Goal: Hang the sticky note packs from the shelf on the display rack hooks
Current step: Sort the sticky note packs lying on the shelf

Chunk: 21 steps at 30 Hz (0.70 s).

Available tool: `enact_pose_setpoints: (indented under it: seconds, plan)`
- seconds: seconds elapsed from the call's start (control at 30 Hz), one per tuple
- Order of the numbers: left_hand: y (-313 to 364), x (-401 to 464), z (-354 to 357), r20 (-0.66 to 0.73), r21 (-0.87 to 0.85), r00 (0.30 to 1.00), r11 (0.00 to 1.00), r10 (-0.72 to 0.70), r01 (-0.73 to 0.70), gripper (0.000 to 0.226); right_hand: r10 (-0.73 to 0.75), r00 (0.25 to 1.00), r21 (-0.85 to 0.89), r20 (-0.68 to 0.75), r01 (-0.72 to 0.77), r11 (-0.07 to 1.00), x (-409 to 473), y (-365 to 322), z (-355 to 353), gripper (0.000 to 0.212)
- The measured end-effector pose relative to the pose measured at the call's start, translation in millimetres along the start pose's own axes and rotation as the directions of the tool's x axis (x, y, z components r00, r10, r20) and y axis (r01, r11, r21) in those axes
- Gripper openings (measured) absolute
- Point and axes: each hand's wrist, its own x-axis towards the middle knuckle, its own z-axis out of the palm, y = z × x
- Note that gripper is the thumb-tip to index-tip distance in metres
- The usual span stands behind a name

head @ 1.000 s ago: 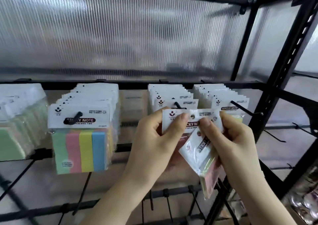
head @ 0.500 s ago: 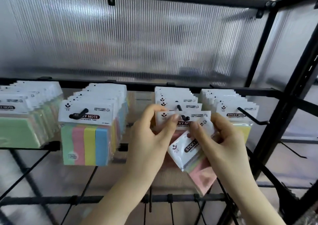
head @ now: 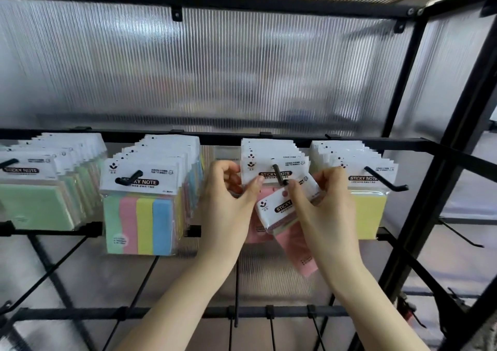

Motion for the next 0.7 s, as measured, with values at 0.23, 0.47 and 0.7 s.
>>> enact_pose_setpoints:
  seconds: [0.23, 0.47, 0.7]
  plan:
    - [-1, -4, -2, -0.038, 0.02, 0.999, 1.0, 0.021, -0.021, 0.028, -0.032, 0.999, -0.072, 0.011, 0.032, 0.997, -4, 2, -2, 0.027]
    - [20, -26, -24, -0.024, -0.075, 0.982, 0.98, 0.185, -0.186, 0.023, -0.119, 0.985, 0.182, -0.123, 0.14, 0.973, -24, -16, -13, 0.022]
    - [46, -40, -33, 0.159, -0.21, 0.98, 0.974, 0.122, -0.087, 0.02, -0.196, 0.959, 0.301, -0.204, 0.252, 0.92, -33, -44, -10, 0.027]
